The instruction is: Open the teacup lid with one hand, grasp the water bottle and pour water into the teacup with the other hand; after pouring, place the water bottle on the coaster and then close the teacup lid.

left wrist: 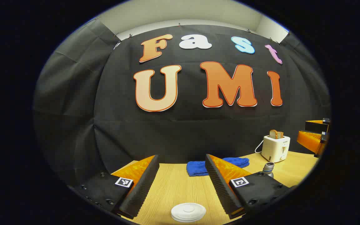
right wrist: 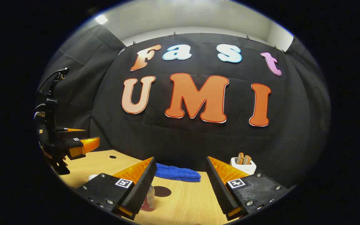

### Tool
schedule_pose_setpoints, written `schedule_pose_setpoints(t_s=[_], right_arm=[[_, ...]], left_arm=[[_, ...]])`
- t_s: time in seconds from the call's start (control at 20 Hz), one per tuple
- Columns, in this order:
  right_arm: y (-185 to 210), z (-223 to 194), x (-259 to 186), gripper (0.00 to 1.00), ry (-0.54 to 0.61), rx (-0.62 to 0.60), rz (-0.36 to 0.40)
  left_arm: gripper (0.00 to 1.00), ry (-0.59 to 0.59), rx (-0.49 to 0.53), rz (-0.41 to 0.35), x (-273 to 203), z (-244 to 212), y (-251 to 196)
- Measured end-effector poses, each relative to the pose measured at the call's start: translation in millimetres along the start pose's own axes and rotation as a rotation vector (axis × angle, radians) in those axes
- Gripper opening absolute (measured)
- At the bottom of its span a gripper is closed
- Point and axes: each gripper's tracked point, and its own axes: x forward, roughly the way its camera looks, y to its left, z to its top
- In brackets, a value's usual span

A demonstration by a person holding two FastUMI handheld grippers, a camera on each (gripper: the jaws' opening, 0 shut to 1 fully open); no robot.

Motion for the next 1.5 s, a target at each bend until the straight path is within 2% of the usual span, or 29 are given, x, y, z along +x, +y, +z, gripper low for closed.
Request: schedule_pose_setpoints(t_s=[0.2, 0.5, 0.65, 0.7, 0.9, 1.1, 1.2, 1.25, 1.5], right_arm=[[6, -3, 0, 0.96, 0.005, 0.003, 0.016], [14, -10, 0, 0.99, 0.016, -0.004, 0.035], [16, -13, 0, 0.99, 0.024, -0.001, 0.041], [17, -14, 0, 0.99, 0.027, 0.002, 0.044], [21, -21, 2, 0.99, 0.039, 0.004, 0.050], [29, -35, 1, 0.99, 0.070, 0.019, 0.069], [33, -46, 1, 1.00, 0.095, 0.026, 0.079], [34, -51, 0, 0.99, 0.106, 0.027, 0.082], [47, -73, 2, 0.99, 0.151, 0.036, 0.110]], left_arm=[[0.98, 0.005, -0.008, -0.019, -1, -3, -3], [1.00, 0.015, -0.001, -0.001, -1, -9, 3], [0.94, 0.018, 0.008, 0.001, -1, -12, 3], [0.98, 0.019, 0.007, 0.000, -1, -12, 3], [0.98, 0.035, 0.011, 0.002, 0, -20, 3], [1.00, 0.068, 0.017, -0.007, 0, -37, 1], [0.94, 0.103, 0.017, -0.010, 0, -51, 1], [0.98, 0.120, 0.018, -0.011, -1, -58, 1], [0.98, 0.203, 0.017, -0.026, -7, -93, -1]])
